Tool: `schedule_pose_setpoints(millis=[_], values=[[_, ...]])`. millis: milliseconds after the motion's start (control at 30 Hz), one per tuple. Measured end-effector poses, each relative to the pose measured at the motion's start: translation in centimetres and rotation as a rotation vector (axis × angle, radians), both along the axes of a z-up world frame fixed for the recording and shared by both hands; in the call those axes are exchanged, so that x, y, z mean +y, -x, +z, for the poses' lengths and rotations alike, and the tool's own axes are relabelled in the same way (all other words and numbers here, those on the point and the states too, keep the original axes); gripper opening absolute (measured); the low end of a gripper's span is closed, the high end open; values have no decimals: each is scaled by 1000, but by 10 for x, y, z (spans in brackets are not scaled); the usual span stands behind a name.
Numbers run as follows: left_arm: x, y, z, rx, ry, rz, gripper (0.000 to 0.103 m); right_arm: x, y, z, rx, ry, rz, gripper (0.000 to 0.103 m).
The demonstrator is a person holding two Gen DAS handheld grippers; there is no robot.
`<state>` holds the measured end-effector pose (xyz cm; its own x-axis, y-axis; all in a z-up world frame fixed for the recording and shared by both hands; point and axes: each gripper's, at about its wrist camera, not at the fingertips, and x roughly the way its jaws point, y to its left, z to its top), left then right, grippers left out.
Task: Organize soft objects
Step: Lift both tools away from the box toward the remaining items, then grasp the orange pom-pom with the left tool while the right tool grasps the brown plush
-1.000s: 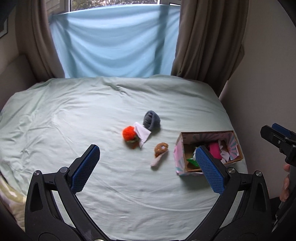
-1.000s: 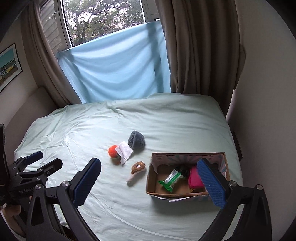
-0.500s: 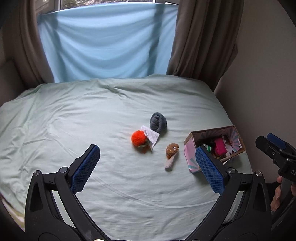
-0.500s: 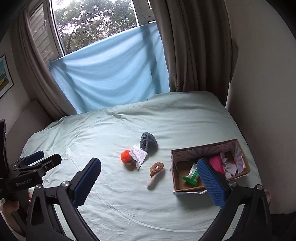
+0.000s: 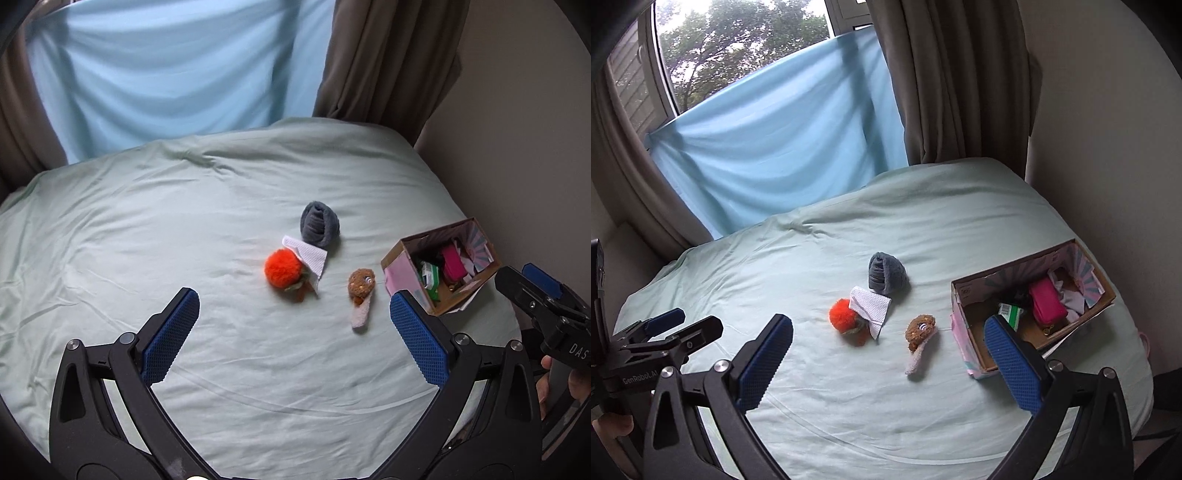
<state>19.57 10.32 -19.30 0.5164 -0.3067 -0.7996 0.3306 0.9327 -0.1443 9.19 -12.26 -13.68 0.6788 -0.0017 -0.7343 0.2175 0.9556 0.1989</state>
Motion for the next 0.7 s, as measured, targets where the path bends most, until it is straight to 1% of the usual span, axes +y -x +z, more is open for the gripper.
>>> schedule_pose_setpoints(millis=[67,233,400,467,533,600,700], values=[[1,-13,-14,4,1,-14,103,3,-9,-15,5,-2,-20,103],[-3,-44,-54,26,-5,-44,103,10,-31,-56,28,40,-54,103],[-13,-77,-100,54,-3,-85,103,10,-53,-106,64,52,-81,103],[-19,-89,-118,68,-4,-104,103,11,-61,-123,70,82,-86,100],[-25,-99,-136,82,-15,-121,103,11,-70,-142,97,119,-95,97],[-32,-109,-155,94,-30,-143,103,9,-78,-158,112,131,-104,95],[-39,-123,-182,110,-44,-169,103,4,-88,-182,136,151,-120,95]])
